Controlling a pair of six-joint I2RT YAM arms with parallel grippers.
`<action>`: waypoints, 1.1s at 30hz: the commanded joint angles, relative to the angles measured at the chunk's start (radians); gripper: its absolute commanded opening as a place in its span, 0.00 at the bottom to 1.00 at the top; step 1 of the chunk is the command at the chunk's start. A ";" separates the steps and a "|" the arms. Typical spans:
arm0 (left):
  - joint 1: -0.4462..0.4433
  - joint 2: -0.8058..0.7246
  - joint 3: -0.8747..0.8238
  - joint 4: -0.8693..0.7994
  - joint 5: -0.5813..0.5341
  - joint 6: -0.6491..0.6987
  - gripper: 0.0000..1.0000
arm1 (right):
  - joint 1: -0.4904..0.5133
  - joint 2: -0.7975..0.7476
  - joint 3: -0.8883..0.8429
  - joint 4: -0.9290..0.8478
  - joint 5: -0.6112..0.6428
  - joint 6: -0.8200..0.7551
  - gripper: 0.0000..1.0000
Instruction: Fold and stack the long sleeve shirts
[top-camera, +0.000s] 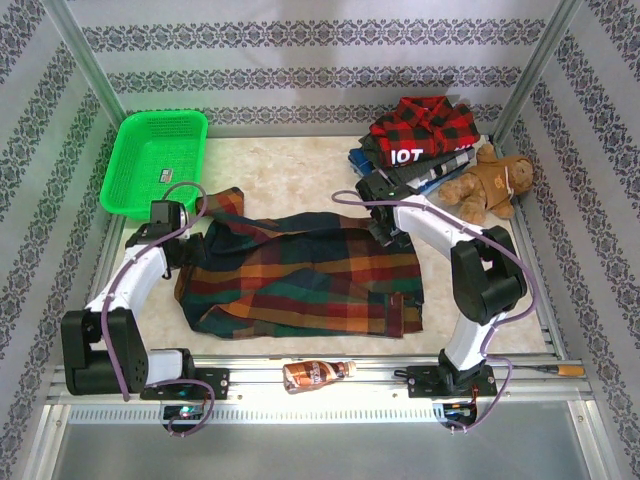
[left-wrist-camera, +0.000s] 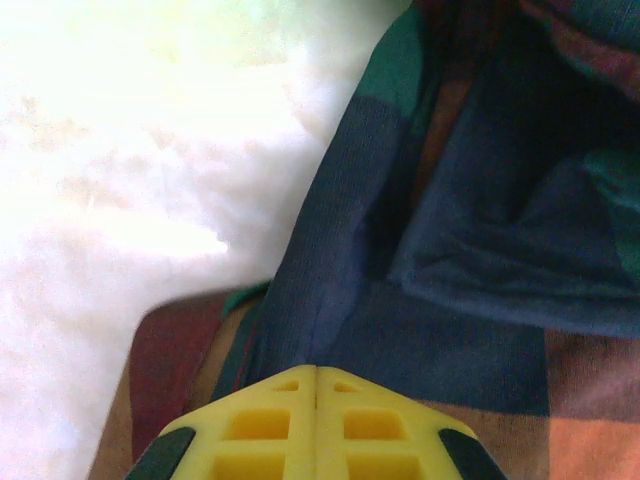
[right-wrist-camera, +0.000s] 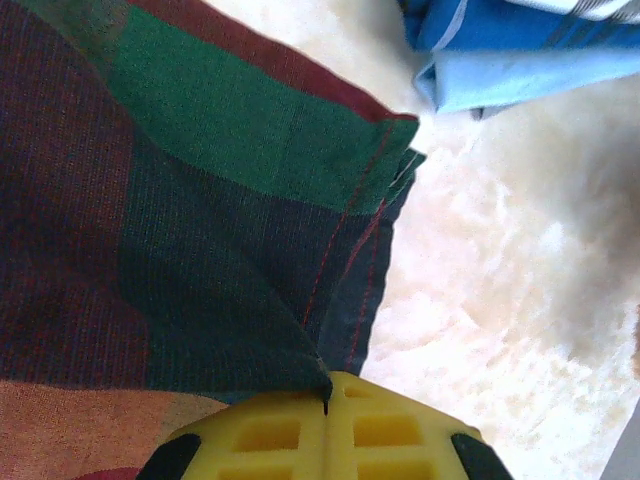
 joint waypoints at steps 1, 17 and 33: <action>-0.024 -0.053 -0.029 -0.053 -0.021 -0.088 0.00 | 0.019 -0.025 -0.031 -0.013 -0.015 0.046 0.00; -0.038 -0.012 -0.047 0.098 0.140 -0.451 0.55 | 0.044 -0.023 -0.074 -0.012 -0.013 0.052 0.00; -0.038 0.195 -0.067 0.408 0.164 -0.783 0.53 | 0.044 -0.009 -0.074 -0.002 -0.025 0.030 0.00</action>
